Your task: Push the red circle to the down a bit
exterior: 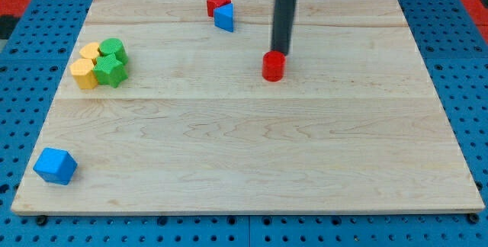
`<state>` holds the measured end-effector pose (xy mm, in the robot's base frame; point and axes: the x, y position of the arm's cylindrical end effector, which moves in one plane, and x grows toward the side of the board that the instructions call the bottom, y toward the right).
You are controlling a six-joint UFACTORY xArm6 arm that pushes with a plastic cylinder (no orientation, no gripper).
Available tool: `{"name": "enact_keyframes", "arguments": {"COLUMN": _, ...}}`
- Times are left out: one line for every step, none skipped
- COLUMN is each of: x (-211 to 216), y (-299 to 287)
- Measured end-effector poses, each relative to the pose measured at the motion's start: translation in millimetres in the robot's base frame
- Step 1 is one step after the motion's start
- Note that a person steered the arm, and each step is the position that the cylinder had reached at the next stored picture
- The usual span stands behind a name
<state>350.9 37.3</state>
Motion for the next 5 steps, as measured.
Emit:
{"name": "enact_keyframes", "arguments": {"x": 14, "y": -13}}
{"name": "enact_keyframes", "arguments": {"x": 38, "y": -12}}
{"name": "enact_keyframes", "arguments": {"x": 65, "y": -12}}
{"name": "enact_keyframes", "arguments": {"x": 81, "y": 7}}
{"name": "enact_keyframes", "arguments": {"x": 97, "y": 38}}
